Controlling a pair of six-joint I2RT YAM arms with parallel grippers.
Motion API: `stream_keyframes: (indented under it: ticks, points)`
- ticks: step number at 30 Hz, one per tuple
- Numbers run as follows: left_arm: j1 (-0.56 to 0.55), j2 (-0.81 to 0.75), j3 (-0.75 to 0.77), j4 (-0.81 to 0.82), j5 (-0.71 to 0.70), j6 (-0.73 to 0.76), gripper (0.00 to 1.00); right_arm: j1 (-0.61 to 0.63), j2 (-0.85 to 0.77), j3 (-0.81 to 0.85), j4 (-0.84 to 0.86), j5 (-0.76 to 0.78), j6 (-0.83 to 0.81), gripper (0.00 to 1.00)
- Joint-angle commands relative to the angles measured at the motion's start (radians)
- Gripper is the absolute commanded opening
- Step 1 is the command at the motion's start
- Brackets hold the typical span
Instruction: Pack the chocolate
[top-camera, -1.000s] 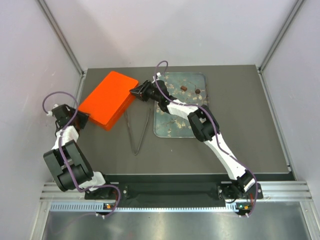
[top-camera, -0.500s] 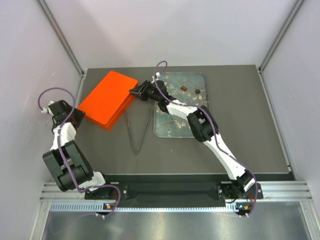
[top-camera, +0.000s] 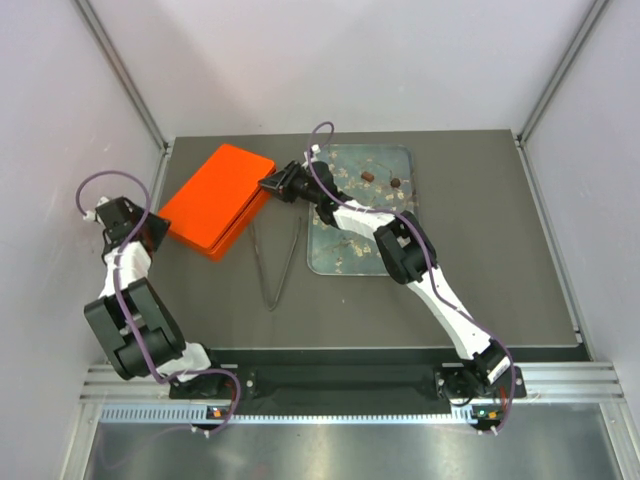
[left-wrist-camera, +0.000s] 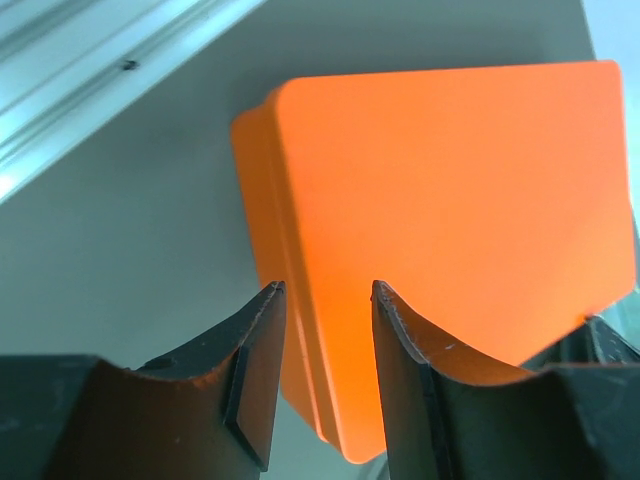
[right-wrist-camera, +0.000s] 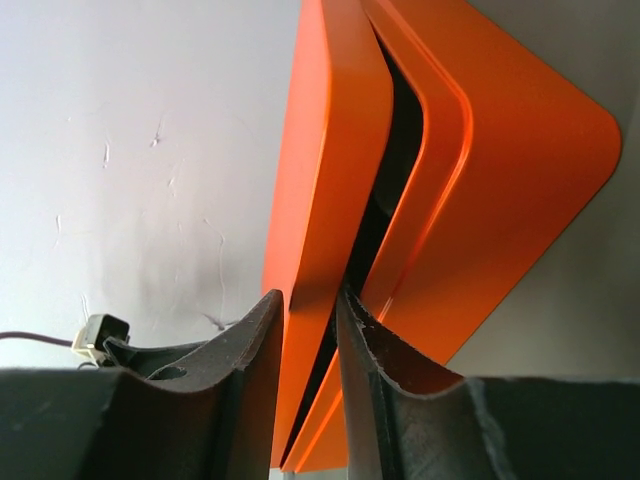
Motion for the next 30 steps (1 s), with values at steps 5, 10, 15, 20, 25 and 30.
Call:
stream_keyframes:
  ticks: [5,10,15,20,25,30]
  points:
    - [-0.004,0.048,0.076,0.056,0.116,0.012,0.44,-0.009,-0.106,-0.101,0.048,0.012,-0.066,0.29]
    - [-0.03,0.084,0.091,0.054,0.161,0.018,0.44,-0.014,-0.147,-0.159,0.062,0.015,-0.08,0.29]
    - [-0.064,0.126,0.142,0.039,0.191,0.042,0.44,-0.02,-0.169,-0.182,0.071,0.013,-0.084,0.28]
    - [-0.13,0.192,0.293,-0.022,0.123,0.152,0.43,-0.021,-0.221,-0.207,0.025,0.013,-0.141,0.29]
    - [-0.153,0.328,0.471,-0.102,-0.017,0.246,0.41,-0.02,-0.272,-0.251,-0.053,0.019,-0.207,0.28]
    - [-0.155,0.469,0.645,-0.14,-0.101,0.318,0.4,-0.009,-0.313,-0.294,-0.096,0.024,-0.291,0.28]
